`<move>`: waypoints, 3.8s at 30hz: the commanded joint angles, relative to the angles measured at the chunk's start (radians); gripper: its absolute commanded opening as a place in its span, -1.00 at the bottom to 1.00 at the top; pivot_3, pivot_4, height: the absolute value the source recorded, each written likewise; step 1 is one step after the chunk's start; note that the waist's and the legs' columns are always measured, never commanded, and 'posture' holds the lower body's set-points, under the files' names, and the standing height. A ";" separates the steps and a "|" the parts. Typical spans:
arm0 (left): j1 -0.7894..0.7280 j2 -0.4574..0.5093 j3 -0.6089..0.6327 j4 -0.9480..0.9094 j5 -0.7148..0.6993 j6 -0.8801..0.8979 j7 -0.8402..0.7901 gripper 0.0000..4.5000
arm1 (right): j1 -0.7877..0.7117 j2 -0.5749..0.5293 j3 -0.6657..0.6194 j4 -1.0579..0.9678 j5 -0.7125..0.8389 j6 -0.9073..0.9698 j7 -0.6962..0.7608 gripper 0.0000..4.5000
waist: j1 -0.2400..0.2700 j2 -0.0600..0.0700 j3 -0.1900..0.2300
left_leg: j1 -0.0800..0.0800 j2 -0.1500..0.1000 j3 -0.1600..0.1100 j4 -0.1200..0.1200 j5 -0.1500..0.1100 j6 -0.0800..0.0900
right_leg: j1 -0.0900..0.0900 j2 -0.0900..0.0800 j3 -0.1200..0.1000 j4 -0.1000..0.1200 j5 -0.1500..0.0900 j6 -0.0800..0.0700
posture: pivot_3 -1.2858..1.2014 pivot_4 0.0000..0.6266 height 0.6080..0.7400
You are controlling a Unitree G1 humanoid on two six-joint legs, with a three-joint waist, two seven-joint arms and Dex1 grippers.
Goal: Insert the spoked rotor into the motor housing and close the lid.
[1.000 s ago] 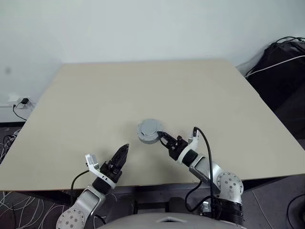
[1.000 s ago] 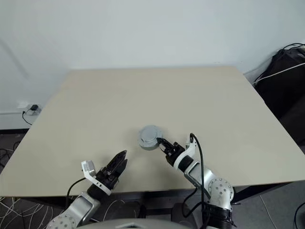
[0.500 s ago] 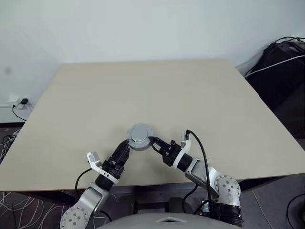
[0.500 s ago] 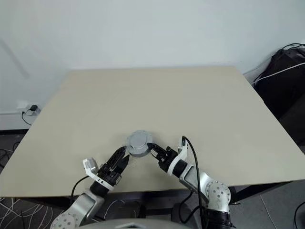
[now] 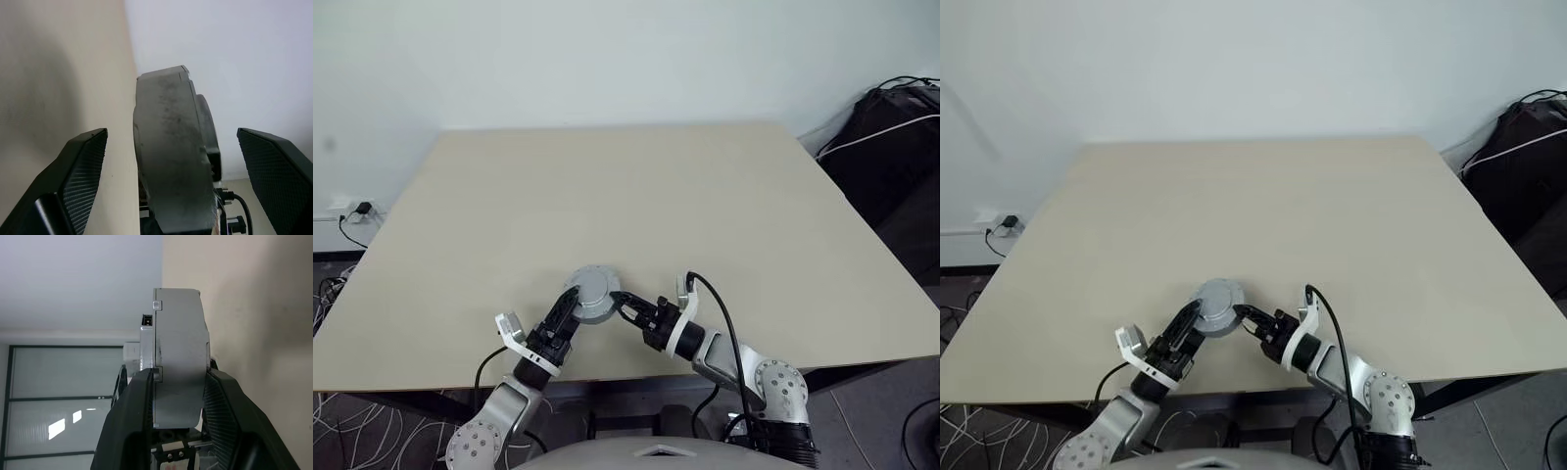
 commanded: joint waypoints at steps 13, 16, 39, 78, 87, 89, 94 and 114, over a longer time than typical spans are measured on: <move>-0.024 0.021 0.003 0.058 0.051 0.009 -0.106 0.59 | -0.010 -0.017 0.049 -0.037 0.079 -0.014 0.020 -0.46 | 0.000 0.000 0.000 | 0.000 0.000 0.000 0.000 0.001 0.001 | 0.000 0.000 0.000 0.000 0.000 0.000 | 0.03 -1.00 1.00; -0.024 0.020 0.004 0.065 0.056 0.008 -0.116 0.14 | -0.009 -0.020 0.052 -0.035 0.075 -0.019 0.022 -0.46 | 0.001 0.000 0.000 | 0.000 0.000 0.000 0.001 0.001 0.001 | 0.000 0.000 0.000 0.000 0.000 0.000 | 0.03 -1.00 1.00; -0.118 -0.014 0.077 -0.044 0.036 -0.134 0.087 -0.07 | -0.040 -0.162 0.196 -0.270 -0.631 -0.324 0.211 0.76 | 0.011 -0.003 -0.002 | 0.000 0.000 0.001 0.004 0.001 0.002 | 0.001 0.001 0.001 0.001 0.002 0.003 | 0.03 -1.00 1.00; -0.730 0.080 0.305 0.556 0.318 -0.297 0.303 -0.07 | 0.257 -0.349 0.317 -0.146 -1.325 -1.084 0.645 1.00 | 0.049 -0.020 -0.004 | 0.008 0.000 0.002 0.008 0.002 0.001 | 0.011 0.002 0.000 0.001 0.009 0.012 | 0.03 -1.00 1.00; -0.855 0.094 0.315 0.749 0.431 -0.360 0.302 -0.07 | 0.271 -0.343 0.314 -0.157 -1.323 -1.062 0.650 1.00 | 0.049 -0.021 -0.004 | 0.008 -0.001 0.002 0.008 0.003 0.001 | 0.011 0.002 0.000 0.001 0.010 0.012 | 0.03 -1.00 1.00; -0.867 0.102 0.318 0.778 0.454 -0.358 0.318 -0.07 | 0.272 -0.342 0.315 -0.159 -1.325 -1.058 0.649 1.00 | 0.049 -0.021 -0.004 | 0.008 -0.001 0.002 0.008 0.003 0.001 | 0.011 0.002 0.000 0.001 0.011 0.012 | 0.03 -1.00 1.00; -0.855 0.113 0.323 0.791 0.479 -0.336 0.311 -0.07 | 0.272 -0.337 0.316 -0.158 -1.323 -1.047 0.649 1.00 | 0.044 -0.021 -0.004 | 0.015 0.000 0.002 0.008 0.003 0.001 | 0.017 0.002 0.000 0.002 0.008 0.016 | 0.03 -1.00 1.00; -0.470 0.142 0.290 0.347 0.433 -0.020 0.308 0.99 | 0.231 -0.327 0.331 -0.242 -1.323 -0.915 0.636 1.00 | 0.009 -0.015 -0.016 | 0.018 0.000 0.001 0.006 0.002 0.001 | 0.019 0.001 0.002 0.002 0.004 0.009 | 0.03 -1.00 1.00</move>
